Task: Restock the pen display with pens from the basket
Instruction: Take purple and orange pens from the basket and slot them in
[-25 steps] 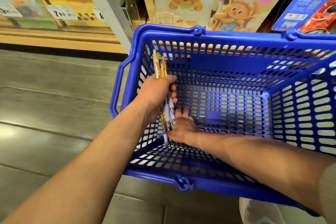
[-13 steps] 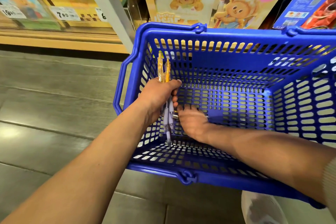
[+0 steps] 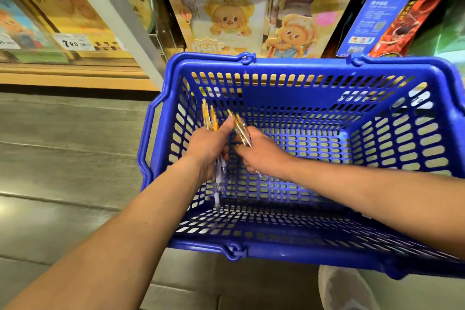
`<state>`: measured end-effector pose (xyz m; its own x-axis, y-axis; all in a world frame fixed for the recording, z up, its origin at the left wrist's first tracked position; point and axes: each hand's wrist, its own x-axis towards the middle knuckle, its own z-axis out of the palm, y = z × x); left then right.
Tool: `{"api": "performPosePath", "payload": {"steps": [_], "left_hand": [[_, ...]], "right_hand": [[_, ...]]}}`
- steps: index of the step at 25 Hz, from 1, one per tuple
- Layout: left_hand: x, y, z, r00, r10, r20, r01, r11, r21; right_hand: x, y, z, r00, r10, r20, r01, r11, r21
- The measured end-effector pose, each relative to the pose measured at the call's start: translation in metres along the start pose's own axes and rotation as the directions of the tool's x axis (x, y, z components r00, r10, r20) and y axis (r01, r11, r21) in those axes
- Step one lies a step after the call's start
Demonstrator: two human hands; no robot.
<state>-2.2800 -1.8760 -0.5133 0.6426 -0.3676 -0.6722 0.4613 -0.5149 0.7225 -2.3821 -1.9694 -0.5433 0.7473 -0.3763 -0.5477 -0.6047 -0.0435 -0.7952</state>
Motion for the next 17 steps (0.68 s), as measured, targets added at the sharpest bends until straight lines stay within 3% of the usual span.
{"api": "performPosePath", "payload": {"steps": [6, 12, 15, 17], "left_hand": [[-0.004, 0.005, 0.015, 0.998, 0.030, 0.060, -0.030, 1.000, -0.006], [-0.002, 0.005, 0.006, 0.991, -0.046, 0.122, 0.056, 0.995, -0.079], [-0.003, 0.011, 0.002, 0.992, -0.020, 0.124, 0.042, 0.983, -0.178], [-0.005, 0.015, 0.000, 0.994, -0.002, 0.107, 0.026, 0.974, -0.225]], "right_hand": [[-0.014, -0.019, 0.003, 0.985, -0.142, -0.100, 0.121, 0.975, -0.189], [-0.013, -0.023, 0.004, 0.982, -0.184, -0.030, 0.179, 0.975, -0.129], [-0.007, -0.030, -0.002, 0.984, -0.169, 0.057, 0.169, 0.986, 0.007], [-0.003, -0.029, -0.008, 0.975, -0.167, 0.146, 0.111, 0.937, 0.332]]}}
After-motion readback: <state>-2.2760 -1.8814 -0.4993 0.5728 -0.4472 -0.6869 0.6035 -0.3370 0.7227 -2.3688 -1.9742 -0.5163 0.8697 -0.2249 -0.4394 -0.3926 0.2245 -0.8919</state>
